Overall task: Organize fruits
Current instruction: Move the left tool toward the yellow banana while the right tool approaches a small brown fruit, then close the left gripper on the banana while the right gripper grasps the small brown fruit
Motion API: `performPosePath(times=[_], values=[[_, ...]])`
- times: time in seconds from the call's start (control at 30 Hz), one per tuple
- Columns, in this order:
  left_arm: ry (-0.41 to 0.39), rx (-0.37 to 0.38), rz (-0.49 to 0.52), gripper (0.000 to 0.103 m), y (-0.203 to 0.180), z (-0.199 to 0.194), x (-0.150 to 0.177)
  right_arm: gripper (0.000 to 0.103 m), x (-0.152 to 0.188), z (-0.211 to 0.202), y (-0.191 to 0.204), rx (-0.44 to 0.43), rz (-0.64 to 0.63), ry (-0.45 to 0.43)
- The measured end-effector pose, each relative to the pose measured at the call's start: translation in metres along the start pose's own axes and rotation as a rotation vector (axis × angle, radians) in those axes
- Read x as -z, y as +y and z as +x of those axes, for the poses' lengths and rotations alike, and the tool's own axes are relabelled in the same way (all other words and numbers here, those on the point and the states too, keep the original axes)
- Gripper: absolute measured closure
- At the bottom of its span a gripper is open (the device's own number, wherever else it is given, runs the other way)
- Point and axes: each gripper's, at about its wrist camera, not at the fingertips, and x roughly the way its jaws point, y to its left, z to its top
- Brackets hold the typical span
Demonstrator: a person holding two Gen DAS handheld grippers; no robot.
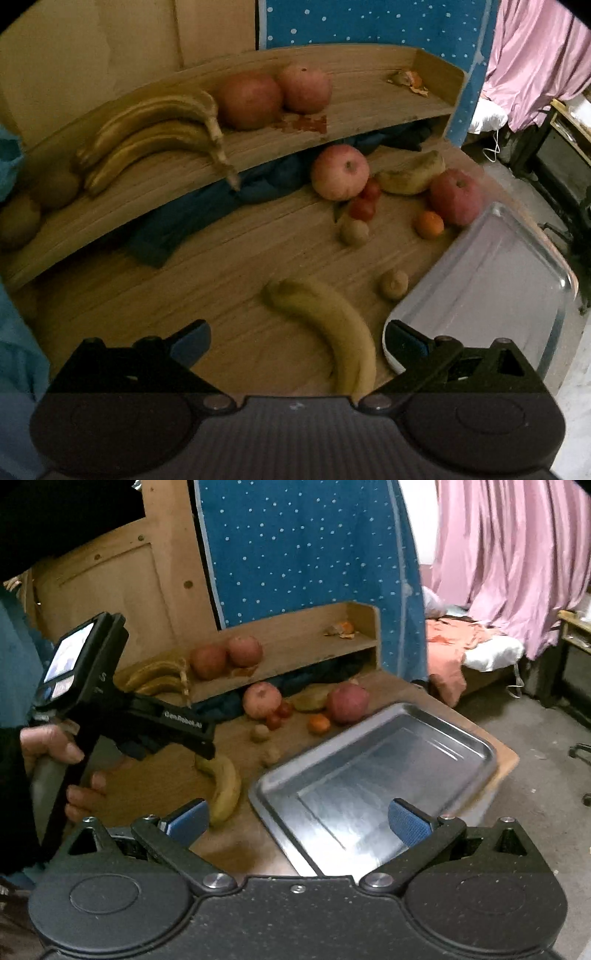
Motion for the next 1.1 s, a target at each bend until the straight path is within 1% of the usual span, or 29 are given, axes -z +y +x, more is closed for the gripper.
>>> performPosePath(times=[0.17, 0.33, 0.5, 0.67, 0.77, 0.8, 0.83, 0.9, 1.0, 1.1], values=[[0.038, -0.023, -0.053, 0.0, 0.003, 0.018, -0.013, 0.001, -0.027, 0.049, -0.007, -0.025, -0.09, 0.048], [0.077, -0.059, -0.131, 0.0, 0.008, 0.035, -0.018, 0.001, -0.046, 0.095, -0.012, -0.06, -0.241, 0.094], [0.1, -0.116, -0.212, 0.0, 0.009, 0.04, -0.025, 0.001, -0.061, 0.138, -0.023, -0.16, -0.377, 0.136], [0.123, -0.194, -0.295, 0.0, 0.004, 0.045, -0.031, 0.001, -0.068, 0.172, -0.032, -0.304, -0.423, 0.176], [0.144, -0.23, -0.352, 0.0, 0.001, 0.048, -0.034, 0.003, -0.071, 0.192, -0.034, -0.385, -0.458, 0.192], [0.145, -0.236, -0.365, 0.0, -0.001, 0.048, -0.035, 0.005, -0.071, 0.198, -0.034, -0.399, -0.473, 0.196], [0.146, -0.245, -0.374, 0.0, -0.004, 0.048, -0.036, 0.005, -0.071, 0.204, -0.033, -0.409, -0.493, 0.2], [0.155, -0.261, -0.392, 0.0, -0.008, 0.05, -0.037, 0.011, -0.07, 0.213, -0.032, -0.417, -0.541, 0.208], [0.171, -0.246, -0.41, 0.0, -0.014, 0.052, -0.036, 0.014, -0.07, 0.221, -0.034, -0.436, -0.561, 0.228], [0.19, -0.231, -0.405, 0.0, -0.018, 0.058, -0.033, 0.018, -0.067, 0.222, -0.034, -0.421, -0.582, 0.244]])
